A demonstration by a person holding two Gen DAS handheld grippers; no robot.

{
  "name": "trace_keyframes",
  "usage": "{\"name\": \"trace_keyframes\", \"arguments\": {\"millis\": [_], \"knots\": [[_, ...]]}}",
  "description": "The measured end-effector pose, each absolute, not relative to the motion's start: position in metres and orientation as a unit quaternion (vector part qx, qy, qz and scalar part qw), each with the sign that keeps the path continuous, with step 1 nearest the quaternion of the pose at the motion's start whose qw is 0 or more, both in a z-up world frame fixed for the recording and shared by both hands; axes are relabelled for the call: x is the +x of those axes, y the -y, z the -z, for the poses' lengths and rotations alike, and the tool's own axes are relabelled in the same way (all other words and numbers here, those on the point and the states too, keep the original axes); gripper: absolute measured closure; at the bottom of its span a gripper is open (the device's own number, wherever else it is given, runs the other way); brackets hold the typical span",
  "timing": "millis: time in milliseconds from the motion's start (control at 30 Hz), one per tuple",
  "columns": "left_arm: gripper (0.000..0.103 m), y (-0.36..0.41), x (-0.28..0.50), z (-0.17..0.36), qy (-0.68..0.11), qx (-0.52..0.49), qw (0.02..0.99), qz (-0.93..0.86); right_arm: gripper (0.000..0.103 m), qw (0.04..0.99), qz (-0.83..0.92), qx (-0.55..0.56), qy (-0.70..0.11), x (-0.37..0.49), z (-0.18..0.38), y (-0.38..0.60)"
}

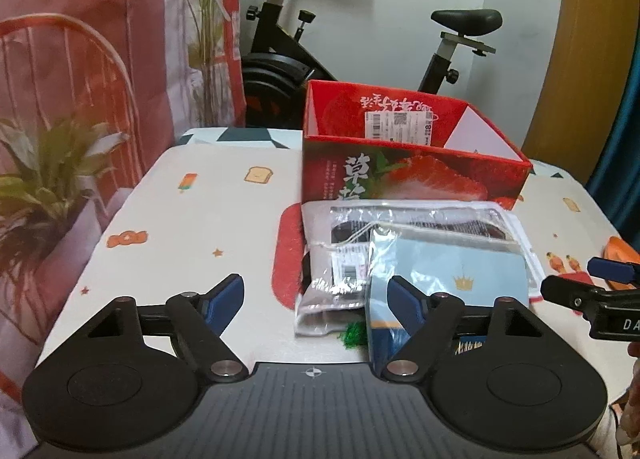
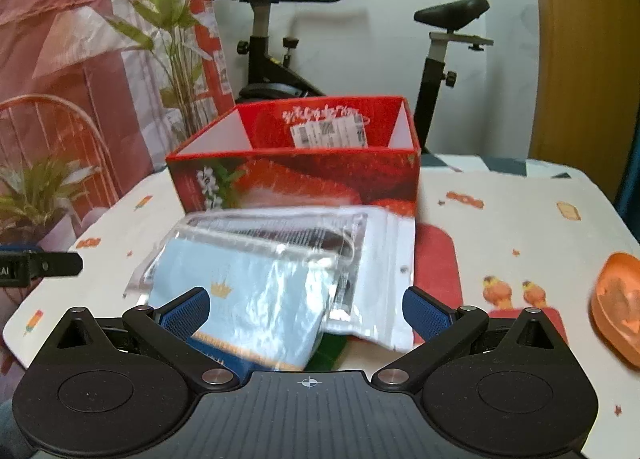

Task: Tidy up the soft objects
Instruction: 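Move both grippers toward the light blue cotton-pad bag on the pile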

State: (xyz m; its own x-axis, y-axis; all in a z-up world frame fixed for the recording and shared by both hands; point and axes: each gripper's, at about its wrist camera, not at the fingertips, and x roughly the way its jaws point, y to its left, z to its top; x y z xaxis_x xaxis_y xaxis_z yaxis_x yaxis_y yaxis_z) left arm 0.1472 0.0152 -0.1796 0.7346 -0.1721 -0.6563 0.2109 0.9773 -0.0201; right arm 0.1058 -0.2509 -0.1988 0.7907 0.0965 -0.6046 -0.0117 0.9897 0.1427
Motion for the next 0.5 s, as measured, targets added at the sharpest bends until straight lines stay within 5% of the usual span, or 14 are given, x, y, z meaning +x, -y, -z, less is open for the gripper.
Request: {"name": "trace_keyframes", "arguments": {"millis": [200,500], "knots": [[0.033,-0.009,0.183,0.192,-0.356,-0.002,0.926,0.126,0.000,0.948,-0.052,0.042,-0.310,0.140,0.197,0.254],[0.033,0.004,0.202,0.165,-0.362,0.001,0.924,0.126,0.001,0.935,-0.070,0.008,-0.347,0.173,0.172,0.259]]}}
